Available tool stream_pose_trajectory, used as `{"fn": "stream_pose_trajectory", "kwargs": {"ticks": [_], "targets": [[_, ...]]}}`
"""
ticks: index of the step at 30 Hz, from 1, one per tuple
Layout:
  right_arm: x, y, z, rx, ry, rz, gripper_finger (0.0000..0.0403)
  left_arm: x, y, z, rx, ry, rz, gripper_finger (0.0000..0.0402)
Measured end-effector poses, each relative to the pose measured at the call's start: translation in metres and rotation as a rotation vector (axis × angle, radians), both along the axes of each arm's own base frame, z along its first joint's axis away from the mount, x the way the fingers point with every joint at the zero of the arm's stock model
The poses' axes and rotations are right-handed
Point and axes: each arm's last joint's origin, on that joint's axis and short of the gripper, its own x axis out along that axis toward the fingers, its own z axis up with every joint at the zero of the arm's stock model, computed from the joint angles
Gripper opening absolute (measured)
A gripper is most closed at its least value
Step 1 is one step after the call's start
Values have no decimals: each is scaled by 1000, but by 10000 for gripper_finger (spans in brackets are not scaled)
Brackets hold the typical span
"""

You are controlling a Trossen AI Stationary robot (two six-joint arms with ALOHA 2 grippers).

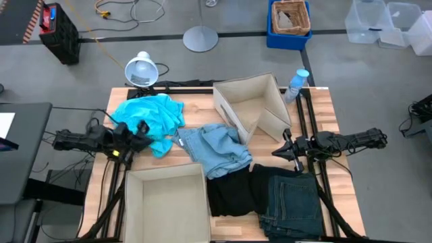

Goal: Sort clothes
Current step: Put the blue shirt into the top laundry organizer

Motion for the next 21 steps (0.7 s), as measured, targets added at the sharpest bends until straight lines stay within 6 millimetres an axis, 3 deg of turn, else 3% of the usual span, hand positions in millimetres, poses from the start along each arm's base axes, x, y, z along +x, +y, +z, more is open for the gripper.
{"fn": "stream_pose_trajectory", "kwargs": {"ticks": [7,13,21], "targets": [[0,0,0,0,0,0,36,5,4,44,-54,23,168,0],[0,0,0,0,0,0,36,25,5,78,-60,78,306,0],[0,0,0,0,0,0,36,64,2,90,66,207,381,0]]}}
